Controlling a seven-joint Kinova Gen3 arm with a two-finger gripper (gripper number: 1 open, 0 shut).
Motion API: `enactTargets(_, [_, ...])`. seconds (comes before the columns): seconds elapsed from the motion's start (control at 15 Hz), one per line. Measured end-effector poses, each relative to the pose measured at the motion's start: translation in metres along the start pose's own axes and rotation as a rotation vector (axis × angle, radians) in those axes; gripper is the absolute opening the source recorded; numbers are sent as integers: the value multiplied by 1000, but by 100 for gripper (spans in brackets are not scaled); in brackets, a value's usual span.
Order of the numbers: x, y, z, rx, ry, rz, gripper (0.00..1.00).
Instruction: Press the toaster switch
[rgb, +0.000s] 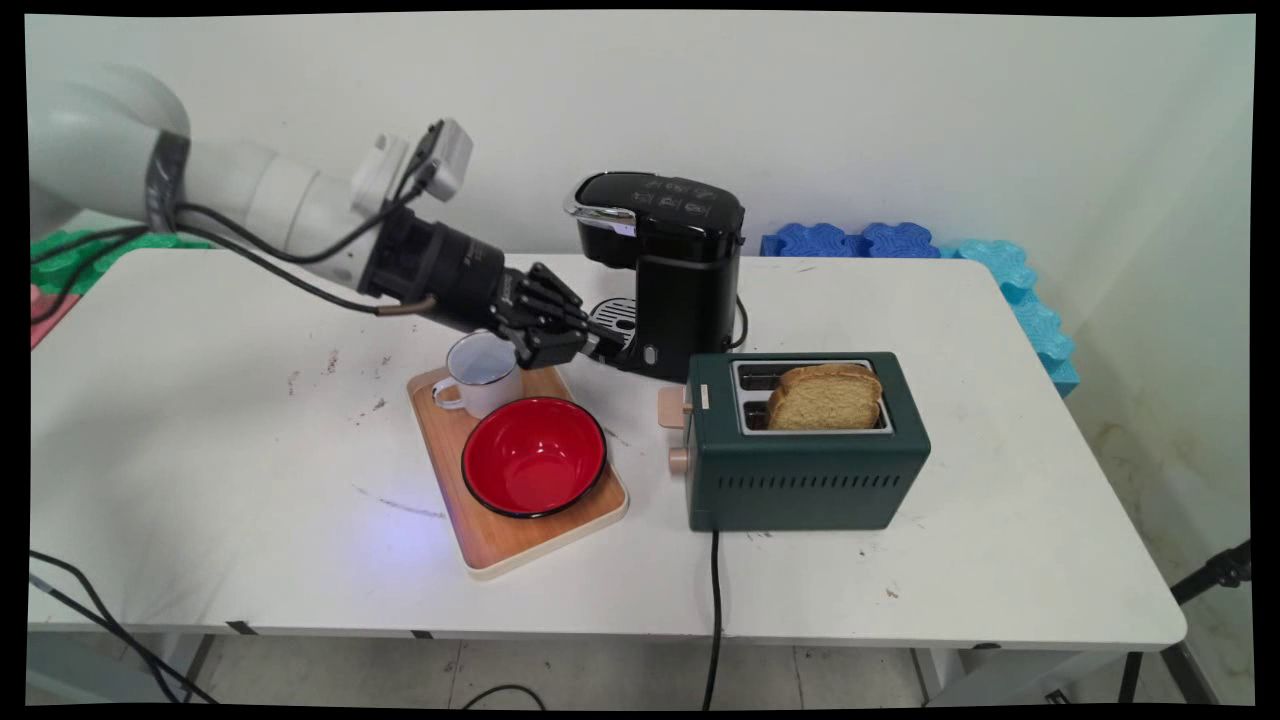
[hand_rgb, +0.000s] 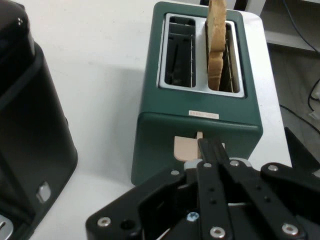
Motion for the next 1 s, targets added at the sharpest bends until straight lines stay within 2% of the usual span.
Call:
enactTargets(0.47, [-29, -5, 30, -16, 33, 3, 0])
enactTargets(1.0, [-44, -7, 54, -25, 65, 25, 0])
